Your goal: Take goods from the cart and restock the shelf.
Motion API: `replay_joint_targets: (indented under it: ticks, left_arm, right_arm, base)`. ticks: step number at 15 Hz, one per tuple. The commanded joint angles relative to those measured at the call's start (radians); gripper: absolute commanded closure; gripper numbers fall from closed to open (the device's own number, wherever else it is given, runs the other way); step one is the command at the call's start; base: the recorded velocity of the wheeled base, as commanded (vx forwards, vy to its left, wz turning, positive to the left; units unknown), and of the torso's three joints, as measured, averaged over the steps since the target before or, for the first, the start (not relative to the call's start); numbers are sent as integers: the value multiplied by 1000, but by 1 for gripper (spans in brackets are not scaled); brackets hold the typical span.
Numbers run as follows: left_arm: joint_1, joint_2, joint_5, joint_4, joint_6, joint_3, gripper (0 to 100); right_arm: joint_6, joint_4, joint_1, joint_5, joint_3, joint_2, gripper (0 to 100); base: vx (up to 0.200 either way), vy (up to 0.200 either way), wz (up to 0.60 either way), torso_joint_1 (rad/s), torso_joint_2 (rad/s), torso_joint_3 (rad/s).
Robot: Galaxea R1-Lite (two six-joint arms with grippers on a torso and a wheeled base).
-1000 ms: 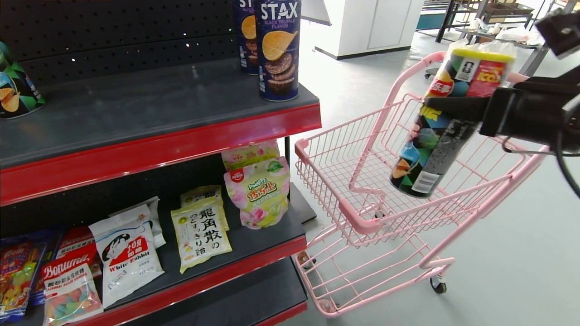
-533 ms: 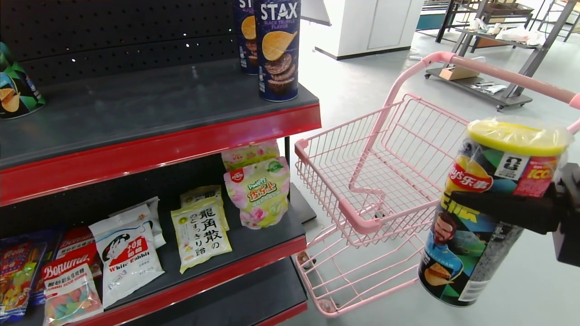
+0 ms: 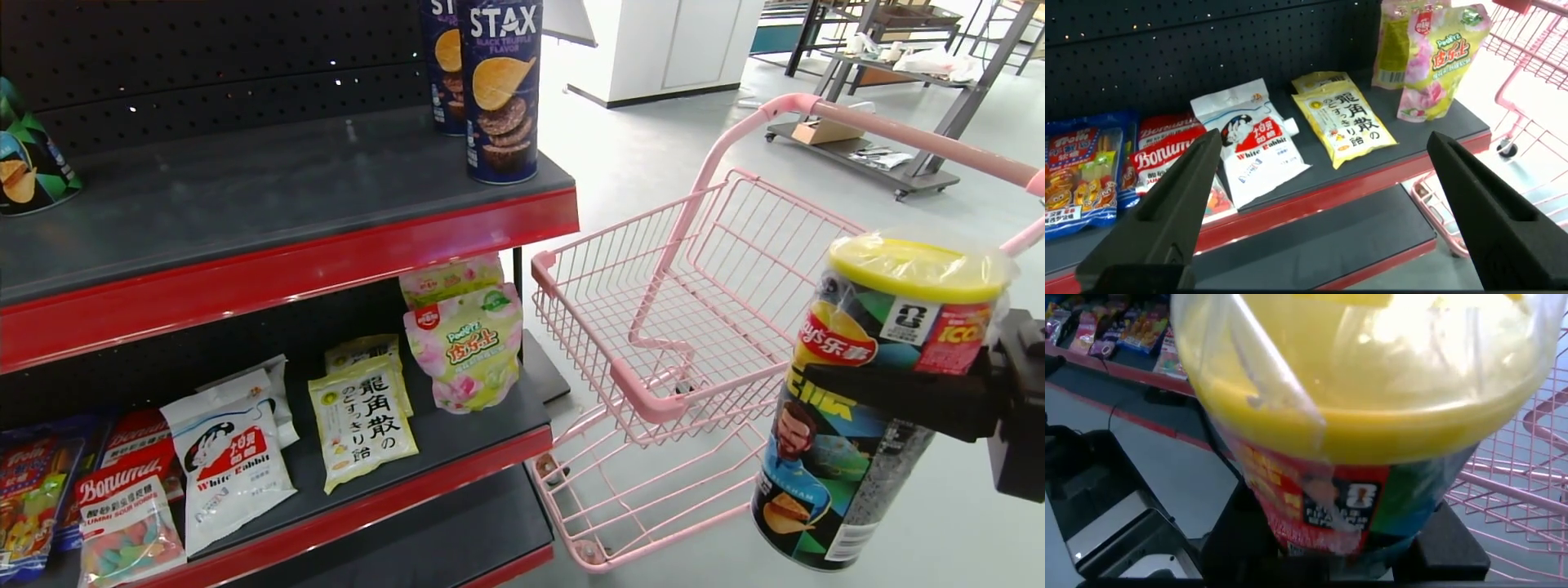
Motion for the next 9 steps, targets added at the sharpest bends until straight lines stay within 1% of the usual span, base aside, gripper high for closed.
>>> replay_joint_targets:
  ticks: [1,3,5,9]
  left_arm:
    - [-1,1,0,-1,0,0,0]
    - [-1,1,0,-1,0,0,0]
    - [1,1,0,-1,0,0,0]
    - [1,1,1,-1,0,0,0]
  right_arm:
    - [-1,-1,0,0,-1,5,100]
    - [-14,-1,3,2,-4,5,100]
    - [-33,-3,1,5,-10,11,100]
    - [-38,-6,1,3,-32,28,100]
  base:
    - [0,0,0,46,-198,-163]
    - [0,0,0,88,-366,-281]
    - [0,0,0,103,-469,-351]
    - [0,0,0,146,-513,-367]
